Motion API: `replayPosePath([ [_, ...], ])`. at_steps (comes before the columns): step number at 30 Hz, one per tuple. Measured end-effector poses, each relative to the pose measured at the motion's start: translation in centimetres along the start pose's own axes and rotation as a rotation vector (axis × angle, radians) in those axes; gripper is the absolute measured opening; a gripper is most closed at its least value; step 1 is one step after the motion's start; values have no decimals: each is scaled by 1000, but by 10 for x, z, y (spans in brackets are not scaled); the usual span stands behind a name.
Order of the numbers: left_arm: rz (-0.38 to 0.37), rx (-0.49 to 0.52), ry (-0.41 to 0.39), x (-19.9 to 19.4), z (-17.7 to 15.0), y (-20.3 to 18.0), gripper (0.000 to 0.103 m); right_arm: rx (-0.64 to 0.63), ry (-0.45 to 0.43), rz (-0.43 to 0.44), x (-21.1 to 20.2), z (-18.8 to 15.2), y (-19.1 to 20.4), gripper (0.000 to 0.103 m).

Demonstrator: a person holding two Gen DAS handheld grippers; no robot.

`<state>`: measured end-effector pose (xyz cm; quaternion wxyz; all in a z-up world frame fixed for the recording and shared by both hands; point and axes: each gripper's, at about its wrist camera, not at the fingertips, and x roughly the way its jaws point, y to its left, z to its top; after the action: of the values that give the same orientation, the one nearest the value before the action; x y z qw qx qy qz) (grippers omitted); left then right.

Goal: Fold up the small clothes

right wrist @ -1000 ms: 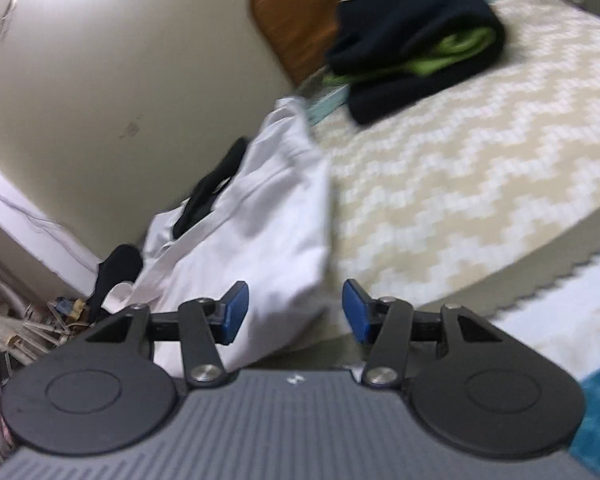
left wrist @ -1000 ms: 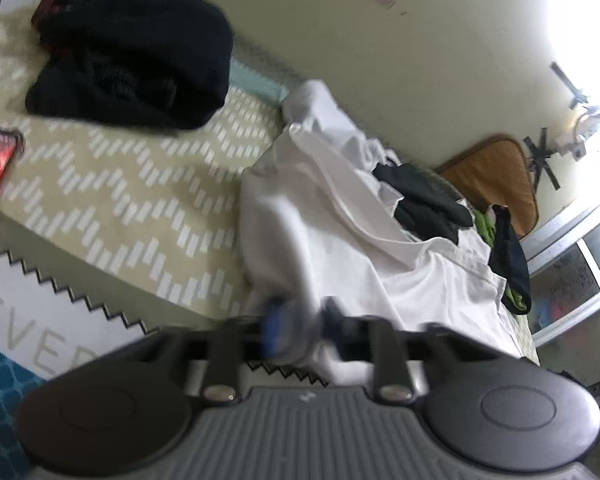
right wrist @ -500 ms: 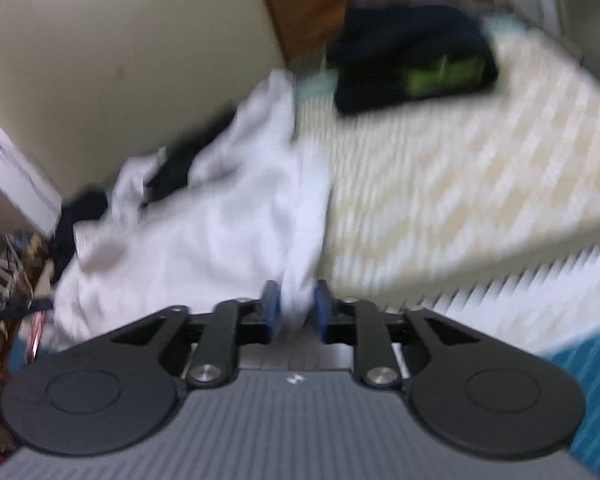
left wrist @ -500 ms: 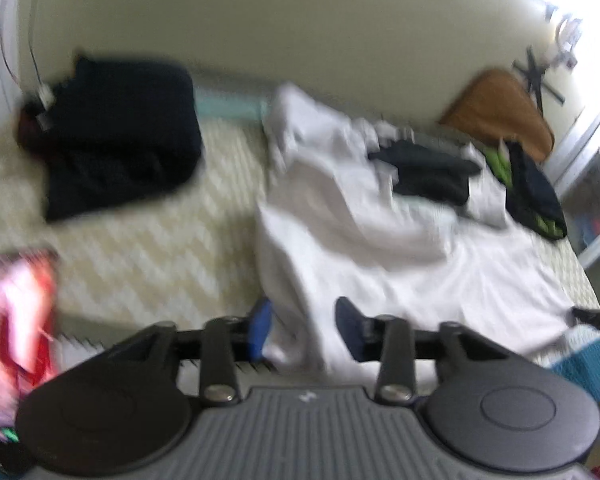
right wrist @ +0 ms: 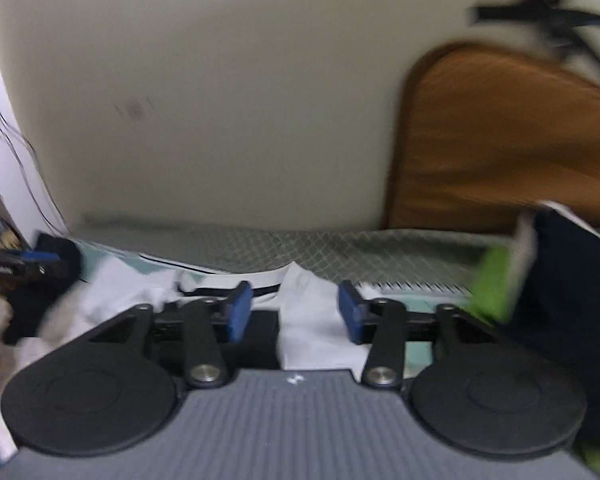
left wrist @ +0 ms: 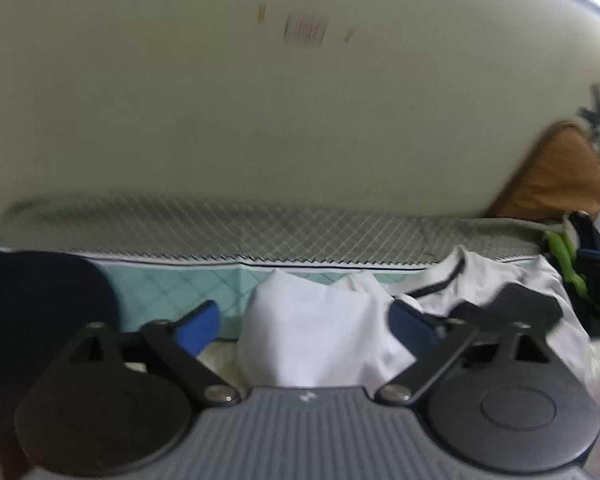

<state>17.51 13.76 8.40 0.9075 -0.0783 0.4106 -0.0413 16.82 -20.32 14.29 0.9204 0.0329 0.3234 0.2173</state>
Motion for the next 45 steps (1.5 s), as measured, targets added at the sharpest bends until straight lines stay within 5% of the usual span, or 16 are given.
replayPosePath([
  [4, -48, -74, 83, 48, 6, 19, 99, -66, 133, -45, 72, 16, -4, 65],
  [9, -61, -8, 135, 76, -4, 10, 25, -113, 255, -5, 124, 17, 0, 62],
  [12, -20, 53, 108, 76, -10, -3, 12, -158, 273, 23, 132, 12, 10, 9],
  [15, -13, 47, 75, 65, -11, -4, 11, -195, 196, 36, 106, 10, 20, 8],
  [24, -92, 53, -184, -50, -40, -19, 10, -259, -75, 122, -81, -12, 60, 7],
  [32, -162, 54, -226, -133, -155, -21, 12, -272, -53, 162, -216, -154, 88, 7],
  [34, -163, 67, -192, -140, -184, -25, 22, -251, -17, 156, -220, -193, 91, 8],
  [36, -111, 92, -168, -140, -208, -27, 54, -205, 35, 156, -208, -220, 90, 11],
  [38, -97, 95, -168, -147, -223, -26, 60, -175, 94, 142, -201, -245, 87, 15],
  [40, -128, 55, -186, -163, -227, -19, 70, -157, 62, 172, -214, -248, 82, 24],
  [41, -148, 22, -210, -172, -227, -14, 88, -123, 61, 203, -221, -243, 75, 24],
  [42, -173, -15, -236, -180, -225, -8, 95, -90, 26, 229, -227, -238, 69, 24],
  [45, -251, -119, -257, -191, -214, 2, 95, -20, -87, 232, -248, -222, 53, 28],
])
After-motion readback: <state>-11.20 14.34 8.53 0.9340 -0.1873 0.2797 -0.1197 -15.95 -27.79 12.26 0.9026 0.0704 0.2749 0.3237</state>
